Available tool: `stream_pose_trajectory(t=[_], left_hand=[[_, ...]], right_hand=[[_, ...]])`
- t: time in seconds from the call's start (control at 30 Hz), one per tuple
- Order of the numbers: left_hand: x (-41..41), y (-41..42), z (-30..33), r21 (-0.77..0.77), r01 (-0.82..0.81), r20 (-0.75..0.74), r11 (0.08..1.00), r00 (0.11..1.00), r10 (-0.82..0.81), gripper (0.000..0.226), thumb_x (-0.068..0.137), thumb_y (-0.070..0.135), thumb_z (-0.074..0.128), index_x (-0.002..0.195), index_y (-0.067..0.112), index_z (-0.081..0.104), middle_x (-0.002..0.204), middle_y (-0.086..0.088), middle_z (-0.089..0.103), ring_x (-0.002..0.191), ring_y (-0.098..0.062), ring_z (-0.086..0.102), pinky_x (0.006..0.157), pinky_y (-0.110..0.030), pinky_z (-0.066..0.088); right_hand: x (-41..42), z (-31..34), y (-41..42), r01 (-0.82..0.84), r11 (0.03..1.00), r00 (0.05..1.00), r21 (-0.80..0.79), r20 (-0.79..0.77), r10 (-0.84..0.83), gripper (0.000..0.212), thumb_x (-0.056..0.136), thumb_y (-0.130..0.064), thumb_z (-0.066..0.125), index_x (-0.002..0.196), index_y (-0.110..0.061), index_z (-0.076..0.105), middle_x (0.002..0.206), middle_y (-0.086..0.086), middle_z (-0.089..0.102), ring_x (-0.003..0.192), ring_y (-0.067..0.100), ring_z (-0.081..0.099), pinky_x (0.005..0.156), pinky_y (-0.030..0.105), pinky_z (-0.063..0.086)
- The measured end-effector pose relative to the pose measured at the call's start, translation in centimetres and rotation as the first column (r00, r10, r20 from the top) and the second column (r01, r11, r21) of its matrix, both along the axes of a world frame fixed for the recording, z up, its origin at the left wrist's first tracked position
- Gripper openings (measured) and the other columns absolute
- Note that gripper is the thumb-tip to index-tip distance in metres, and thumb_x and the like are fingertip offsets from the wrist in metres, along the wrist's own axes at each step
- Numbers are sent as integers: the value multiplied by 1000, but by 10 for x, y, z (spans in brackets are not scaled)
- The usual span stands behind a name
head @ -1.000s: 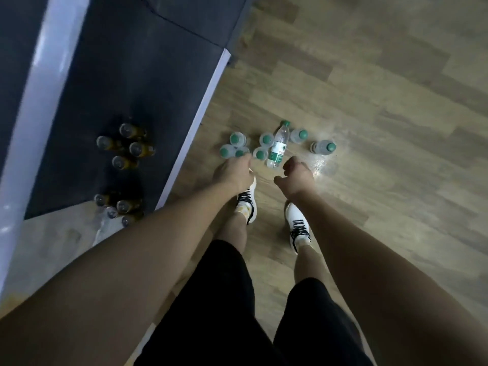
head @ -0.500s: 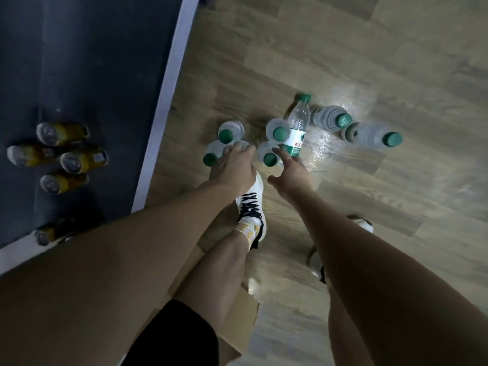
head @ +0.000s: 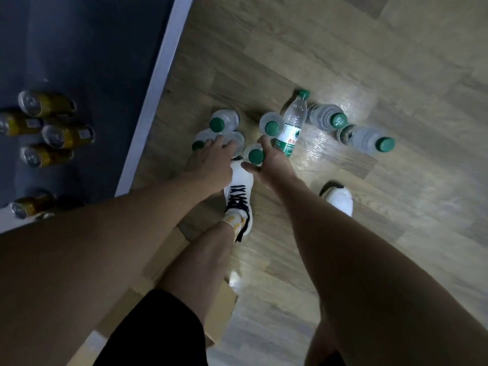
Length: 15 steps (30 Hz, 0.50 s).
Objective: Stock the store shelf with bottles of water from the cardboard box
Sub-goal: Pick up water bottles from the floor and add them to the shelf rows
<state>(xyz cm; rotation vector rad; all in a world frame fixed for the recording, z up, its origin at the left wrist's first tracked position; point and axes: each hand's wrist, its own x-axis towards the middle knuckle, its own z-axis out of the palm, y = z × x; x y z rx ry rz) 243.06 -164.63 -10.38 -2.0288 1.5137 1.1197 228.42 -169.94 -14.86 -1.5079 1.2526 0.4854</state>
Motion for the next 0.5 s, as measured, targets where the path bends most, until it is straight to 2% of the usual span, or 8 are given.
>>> stream_pose_trajectory(t=[0.13, 0.23, 0.33, 0.43, 0.5], left_hand=[[-20, 8, 38, 21, -188, -41, 982, 981, 189, 42, 91, 18, 56, 132, 15, 45, 129, -11, 51, 115, -34, 50, 88, -44, 47], [-37, 9, 90, 11, -273, -52, 962, 960, 274, 39, 92, 27, 56, 130, 19, 49, 123, -10, 57, 116, -33, 51, 94, -42, 44], [-49, 2, 168, -5, -281, 36, 960, 959, 281, 34, 96, 35, 49, 127, 22, 54, 127, -4, 59, 126, -27, 44, 106, -43, 30], [-56, -8, 260, -45, -323, 109, 945, 939, 326, 35, 98, 40, 41, 125, 25, 59, 132, 3, 57, 133, -23, 37, 116, -52, 10], [-57, -11, 322, -42, -350, 122, 936, 928, 352, 38, 100, 42, 36, 126, 26, 59, 132, 3, 57, 131, -23, 39, 115, -52, 9]], right_hand=[[-21, 59, -1, -72, 997, 995, 2, 74, 71, 56, 85, -39, 73, 125, -17, 41, 119, 15, 60, 105, 32, 59, 79, 34, 44], [-37, 117, -9, -120, 992, 986, -26, 114, 122, 55, 86, -35, 73, 127, -15, 42, 116, 15, 61, 103, 32, 59, 77, 32, 42], [-55, 194, -22, -176, 982, 969, -69, 165, 185, 56, 84, -33, 75, 127, -12, 45, 109, 13, 63, 96, 31, 61, 71, 32, 39], [-65, 285, -44, -204, 973, 957, -105, 190, 221, 48, 82, -40, 73, 117, -20, 47, 93, 2, 64, 82, 25, 61, 69, 37, 48], [-64, 349, -59, -242, 961, 937, -135, 224, 268, 46, 82, -39, 74, 114, -17, 49, 91, 1, 63, 83, 25, 61, 71, 37, 49]])
